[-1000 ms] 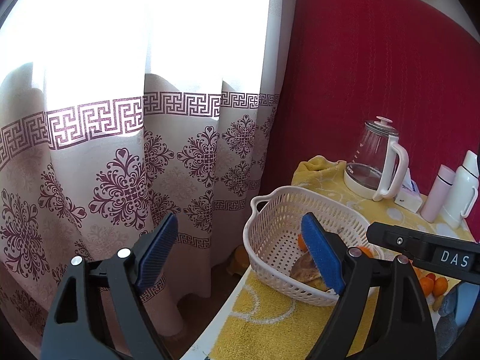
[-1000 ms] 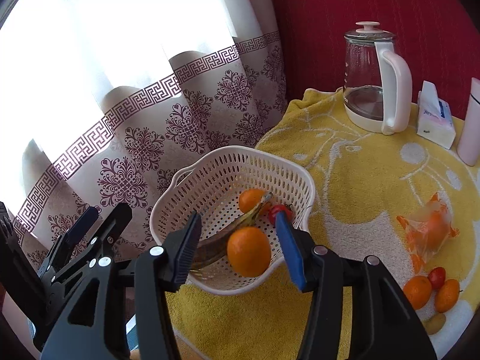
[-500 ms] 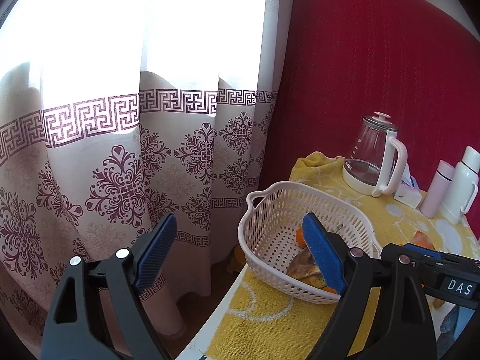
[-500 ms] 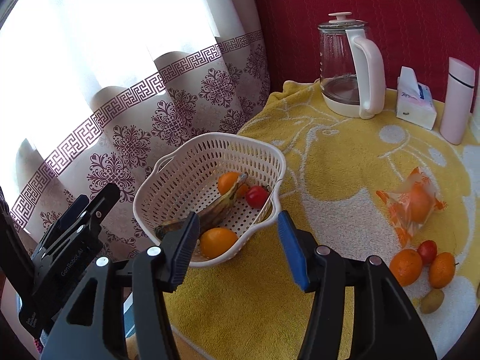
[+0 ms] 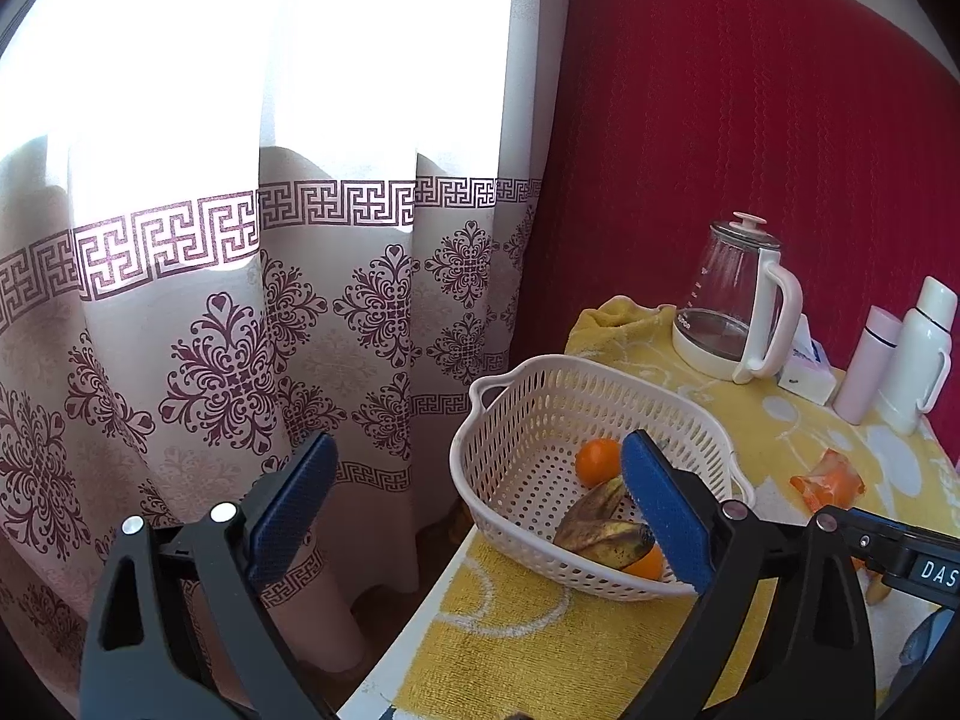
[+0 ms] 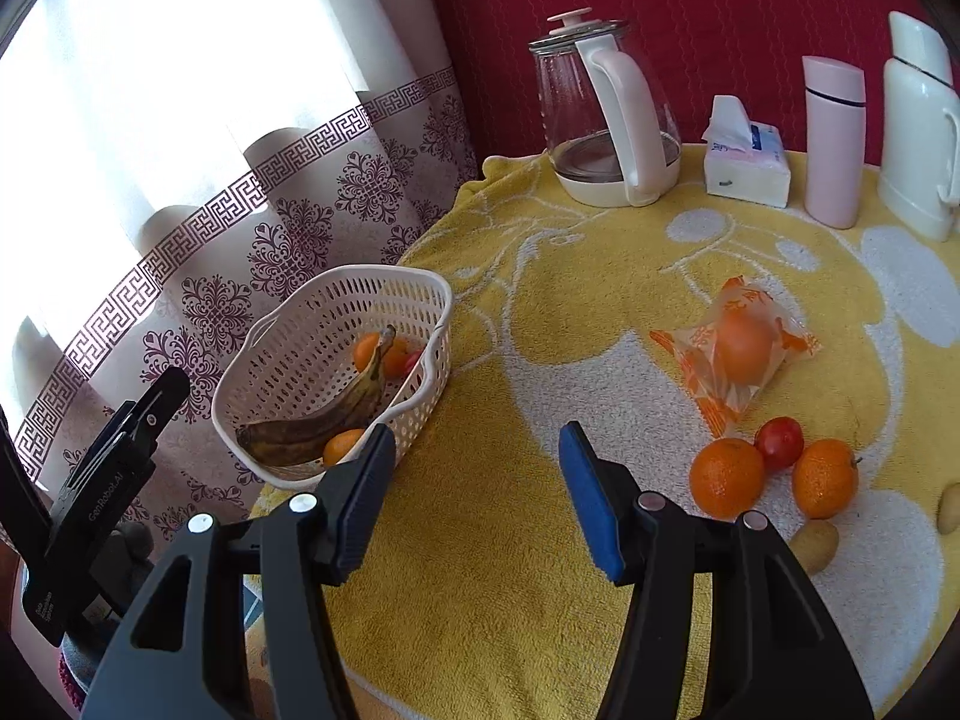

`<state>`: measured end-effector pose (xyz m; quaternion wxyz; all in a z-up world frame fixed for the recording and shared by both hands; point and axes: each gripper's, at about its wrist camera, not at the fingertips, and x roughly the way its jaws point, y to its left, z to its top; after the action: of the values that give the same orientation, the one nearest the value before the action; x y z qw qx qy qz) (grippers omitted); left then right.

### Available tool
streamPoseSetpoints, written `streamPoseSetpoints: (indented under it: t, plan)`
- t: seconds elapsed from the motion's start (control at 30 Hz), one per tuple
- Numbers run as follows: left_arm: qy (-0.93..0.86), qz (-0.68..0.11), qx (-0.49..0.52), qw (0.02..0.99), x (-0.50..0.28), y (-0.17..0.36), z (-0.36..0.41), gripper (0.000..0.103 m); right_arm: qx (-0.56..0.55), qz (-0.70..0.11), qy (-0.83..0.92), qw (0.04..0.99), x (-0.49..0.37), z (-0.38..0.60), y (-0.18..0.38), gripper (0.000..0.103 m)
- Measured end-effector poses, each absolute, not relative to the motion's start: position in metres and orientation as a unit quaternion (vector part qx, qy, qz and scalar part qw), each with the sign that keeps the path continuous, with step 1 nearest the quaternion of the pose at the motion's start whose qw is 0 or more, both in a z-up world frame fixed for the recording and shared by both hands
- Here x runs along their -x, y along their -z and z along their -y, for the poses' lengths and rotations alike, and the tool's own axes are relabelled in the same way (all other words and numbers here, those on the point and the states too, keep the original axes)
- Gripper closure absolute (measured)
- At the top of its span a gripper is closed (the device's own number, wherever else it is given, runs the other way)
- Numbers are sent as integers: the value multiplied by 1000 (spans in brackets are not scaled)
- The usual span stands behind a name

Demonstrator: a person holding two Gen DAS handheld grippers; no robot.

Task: Organize fruits
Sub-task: 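Withdraw both tools from the basket back over the table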

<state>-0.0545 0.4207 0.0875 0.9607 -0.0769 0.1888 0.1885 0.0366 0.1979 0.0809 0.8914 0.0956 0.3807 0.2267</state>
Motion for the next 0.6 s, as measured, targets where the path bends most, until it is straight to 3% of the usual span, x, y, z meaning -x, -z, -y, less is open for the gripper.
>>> streamPoseSetpoints:
  t: [0.6]
  plan:
    - [-166, -197, 45, 965, 51, -83, -396, 6, -135, -388, -160, 898, -27, -125, -59, 46]
